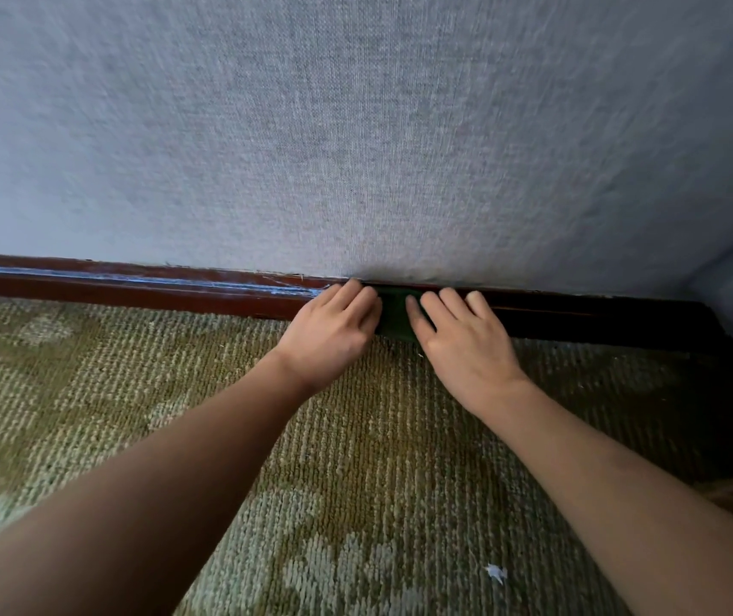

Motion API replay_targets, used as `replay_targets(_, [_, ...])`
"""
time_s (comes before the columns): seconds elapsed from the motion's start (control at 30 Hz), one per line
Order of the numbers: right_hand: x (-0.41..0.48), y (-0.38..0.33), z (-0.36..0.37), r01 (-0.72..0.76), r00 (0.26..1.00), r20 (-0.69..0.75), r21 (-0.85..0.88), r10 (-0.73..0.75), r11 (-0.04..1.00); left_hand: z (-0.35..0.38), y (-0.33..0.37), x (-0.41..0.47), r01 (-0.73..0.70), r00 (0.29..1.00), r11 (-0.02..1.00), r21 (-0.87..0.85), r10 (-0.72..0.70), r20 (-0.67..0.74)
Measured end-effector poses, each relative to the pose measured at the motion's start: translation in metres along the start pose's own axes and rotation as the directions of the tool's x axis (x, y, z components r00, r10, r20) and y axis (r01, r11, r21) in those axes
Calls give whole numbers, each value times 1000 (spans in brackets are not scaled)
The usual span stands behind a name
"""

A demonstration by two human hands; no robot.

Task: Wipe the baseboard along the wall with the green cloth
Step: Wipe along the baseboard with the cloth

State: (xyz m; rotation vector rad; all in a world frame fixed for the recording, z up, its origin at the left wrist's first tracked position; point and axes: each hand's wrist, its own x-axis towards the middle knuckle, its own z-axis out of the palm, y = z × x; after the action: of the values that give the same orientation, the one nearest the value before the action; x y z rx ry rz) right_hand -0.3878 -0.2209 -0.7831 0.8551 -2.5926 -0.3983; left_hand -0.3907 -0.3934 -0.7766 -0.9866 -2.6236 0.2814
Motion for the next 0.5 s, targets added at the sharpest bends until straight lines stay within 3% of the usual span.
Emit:
replay_targets(0.4, [-4,-10,-11,-43,995,98,73,36,996,-11,0,-7,-16,999,999,-51,18,43])
replay_targets(0.5, [-5,-12,-15,-31,997,66,62,27,998,-16,-2,-12,-33,999,999,-42,34,35])
